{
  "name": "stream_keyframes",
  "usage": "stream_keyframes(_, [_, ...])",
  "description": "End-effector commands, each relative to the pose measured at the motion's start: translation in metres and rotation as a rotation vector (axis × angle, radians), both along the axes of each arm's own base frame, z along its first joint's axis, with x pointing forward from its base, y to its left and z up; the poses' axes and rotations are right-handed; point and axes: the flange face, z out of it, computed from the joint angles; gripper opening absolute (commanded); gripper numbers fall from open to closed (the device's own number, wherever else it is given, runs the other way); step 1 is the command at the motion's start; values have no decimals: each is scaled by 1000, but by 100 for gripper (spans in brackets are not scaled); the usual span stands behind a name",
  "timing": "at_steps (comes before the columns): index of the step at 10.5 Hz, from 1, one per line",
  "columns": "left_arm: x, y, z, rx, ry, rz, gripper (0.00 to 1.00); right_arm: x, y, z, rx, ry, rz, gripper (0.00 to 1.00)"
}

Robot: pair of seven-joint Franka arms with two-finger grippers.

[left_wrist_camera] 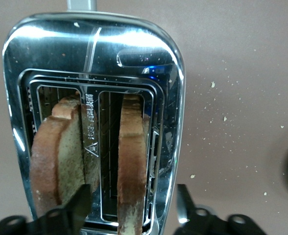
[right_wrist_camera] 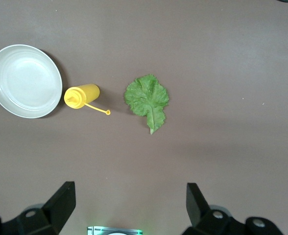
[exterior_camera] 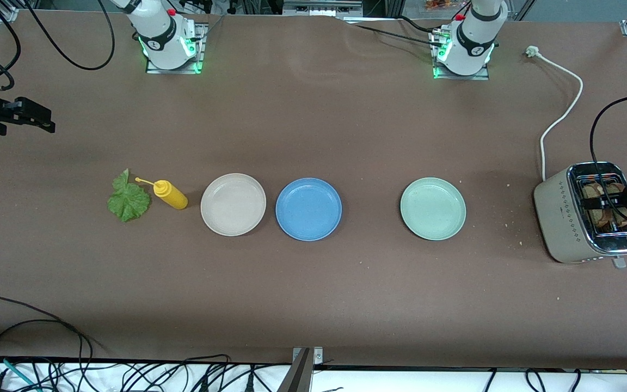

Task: Make sandwich in blue plate with both arms
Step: 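Reach the left gripper into the toaster and grasp a toasted bread slice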

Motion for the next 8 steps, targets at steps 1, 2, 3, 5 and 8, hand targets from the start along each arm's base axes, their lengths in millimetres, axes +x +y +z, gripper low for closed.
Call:
stream_keyframes(1, [6,-1,7,16,-5,-40,31,1,0,6,-6,2,-1,100])
stream_keyframes(2, [6,-2,9,17,-6,-40,12,1,0,6,-6,2,0,100])
stream_keyframes(3, [7,-3,9,17,-6,-41,0,0,0,5,-6,5,0,100])
stream_keyframes(5, [7,-4,13,17,-11,-39,0,0,-1,6,-6,3,-1,100])
stream_keyframes(8, [-7,-2,57,-5,-21,-86,0,1,0,6,-6,2,0,100])
